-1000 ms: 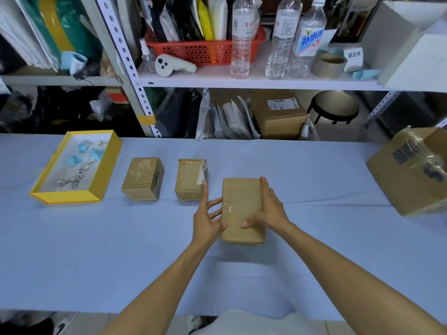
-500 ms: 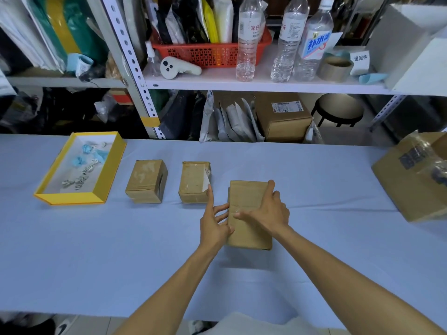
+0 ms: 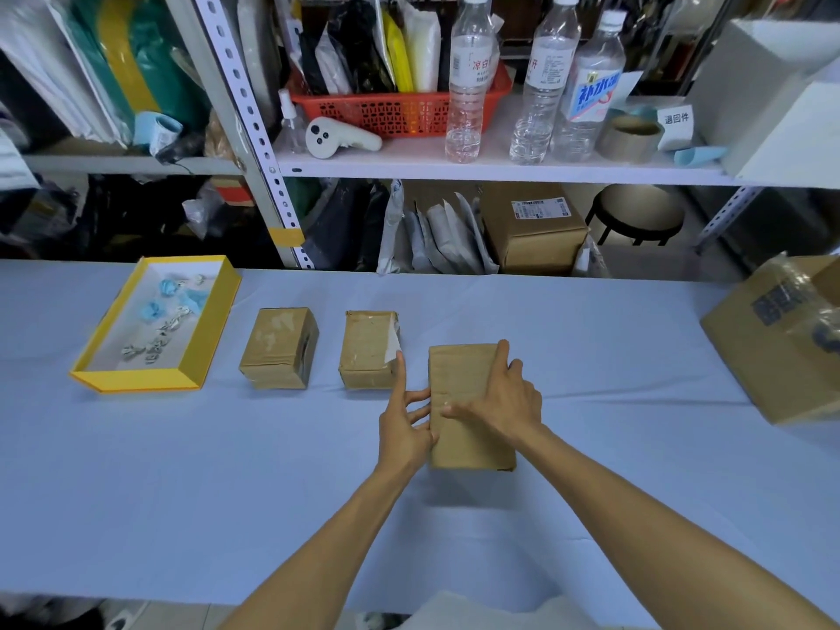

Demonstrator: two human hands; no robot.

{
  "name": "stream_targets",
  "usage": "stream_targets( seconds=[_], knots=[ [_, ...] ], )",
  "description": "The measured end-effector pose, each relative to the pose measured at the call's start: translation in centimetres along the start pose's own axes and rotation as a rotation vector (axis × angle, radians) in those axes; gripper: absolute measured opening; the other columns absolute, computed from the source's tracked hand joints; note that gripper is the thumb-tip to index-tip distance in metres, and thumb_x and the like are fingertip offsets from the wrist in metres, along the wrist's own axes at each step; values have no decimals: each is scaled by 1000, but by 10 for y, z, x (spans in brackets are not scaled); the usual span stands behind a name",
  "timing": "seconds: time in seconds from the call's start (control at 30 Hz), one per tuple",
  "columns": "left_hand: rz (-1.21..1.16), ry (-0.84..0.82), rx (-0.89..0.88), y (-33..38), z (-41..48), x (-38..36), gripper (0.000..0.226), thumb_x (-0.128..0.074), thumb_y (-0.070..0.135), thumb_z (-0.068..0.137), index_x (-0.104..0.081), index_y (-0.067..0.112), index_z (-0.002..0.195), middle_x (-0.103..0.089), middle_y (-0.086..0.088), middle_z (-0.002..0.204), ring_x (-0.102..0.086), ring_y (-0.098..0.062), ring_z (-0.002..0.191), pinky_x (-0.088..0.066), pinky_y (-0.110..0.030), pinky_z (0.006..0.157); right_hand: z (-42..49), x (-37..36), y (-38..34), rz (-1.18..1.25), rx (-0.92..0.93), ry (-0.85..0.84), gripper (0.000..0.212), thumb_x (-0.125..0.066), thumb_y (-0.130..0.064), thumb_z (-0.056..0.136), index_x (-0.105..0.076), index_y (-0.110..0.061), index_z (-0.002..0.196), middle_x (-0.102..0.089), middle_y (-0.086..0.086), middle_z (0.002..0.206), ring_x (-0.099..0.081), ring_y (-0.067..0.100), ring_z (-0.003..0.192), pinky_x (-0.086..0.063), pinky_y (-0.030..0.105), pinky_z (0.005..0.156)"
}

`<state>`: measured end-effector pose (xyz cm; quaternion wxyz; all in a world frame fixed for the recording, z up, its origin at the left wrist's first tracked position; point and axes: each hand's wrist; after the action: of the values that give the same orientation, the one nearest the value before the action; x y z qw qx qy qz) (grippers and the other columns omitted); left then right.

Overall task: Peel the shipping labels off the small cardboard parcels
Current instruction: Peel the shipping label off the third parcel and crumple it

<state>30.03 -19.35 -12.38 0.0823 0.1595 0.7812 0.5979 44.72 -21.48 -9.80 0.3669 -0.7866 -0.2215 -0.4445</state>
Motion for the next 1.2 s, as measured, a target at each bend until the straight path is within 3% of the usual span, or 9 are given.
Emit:
stream_targets(
  seconds=[0.23, 0.3, 0.4, 0.47, 0.7, 0.9, 1.07, 1.13, 1.2],
  knots=[
    [-8, 3, 32, 1, 2, 3, 105, -73, -3, 79, -10, 39, 152, -63, 5, 106, -67, -12, 93, -57, -45, 86, 14, 5, 4, 73, 54, 176, 46, -48, -42, 96, -26, -19, 131, -62, 14, 109, -60, 35, 93, -50, 44, 82],
    [-20, 8, 44, 3, 3, 5, 106, -72, -6, 79, -9, 39, 151, -63, 5, 107, -67, -15, 94, -57, -45, 85, 14, 8, 7, 110, 107, 82, 66, -58, -46, 89, -21, -21, 138, -58, 13, 119, -59, 35, 101, -50, 46, 88],
    [-7, 11, 48, 5, 4, 6, 109, -69, -11, 78, -7, 42, 150, -63, 0, 110, -67, -21, 97, -58, -44, 81, 4, 10, 12, 26, 132, -113, 136, -83, -55, 59, 11, -23, 151, -38, 12, 137, -49, 38, 119, -44, 46, 96],
    [19, 3, 42, 7, 4, 4, 110, -67, -12, 78, -4, 44, 149, -63, -2, 112, -67, -20, 97, -57, -40, 80, 1, 8, 15, -14, 137, -145, 150, -89, -51, 52, 21, -22, 149, -32, 12, 140, -46, 39, 122, -44, 46, 98],
    [36, 3, 28, 9, 4, 3, 110, -67, -10, 79, -2, 51, 144, -62, -3, 115, -66, -17, 94, -57, -45, 85, 11, 2, 25, 206, 168, -25, 96, -69, -24, 86, 0, -22, 153, -45, 14, 136, -49, 31, 120, -44, 41, 96],
    [67, 14, 18, 8, 5, 2, 110, -71, -4, 79, -1, 55, 140, -63, 0, 114, -67, -15, 95, -57, -43, 87, 13, -1, 28, 187, 167, -22, 66, -47, -19, 97, -10, -19, 152, -51, 15, 122, -55, 33, 113, -48, 40, 90],
    [77, 23, 25, 9, 7, 2, 109, -71, -1, 80, 0, 52, 145, -62, 0, 115, -67, -19, 98, -57, -38, 86, 5, -11, 31, 263, 144, -97, 107, -85, -37, 60, -23, -14, 143, -50, 6, 127, -51, 28, 116, -50, 40, 90],
    [80, 16, 24, 8, 8, 1, 109, -72, 0, 80, 0, 50, 146, -62, 1, 114, -67, -15, 96, -57, -37, 87, 7, -15, 34, 268, 143, -76, 96, -85, -30, 61, -30, -13, 138, -51, 6, 125, -52, 28, 113, -50, 40, 88],
    [76, 7, 33, 9, 9, 1, 108, -71, -3, 81, -1, 45, 148, -61, 1, 113, -66, -11, 93, -56, -38, 86, 13, -15, 35, 286, 150, -14, 66, -78, -21, 72, -41, -12, 126, -56, 7, 119, -56, 28, 106, -50, 38, 83]
  ],
)
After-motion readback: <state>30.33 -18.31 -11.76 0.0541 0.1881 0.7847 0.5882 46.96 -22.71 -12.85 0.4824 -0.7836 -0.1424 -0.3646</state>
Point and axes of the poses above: each hand's wrist, its own z-axis towards the middle knuckle, its own x-axis out of the back of the hand, y = z × x
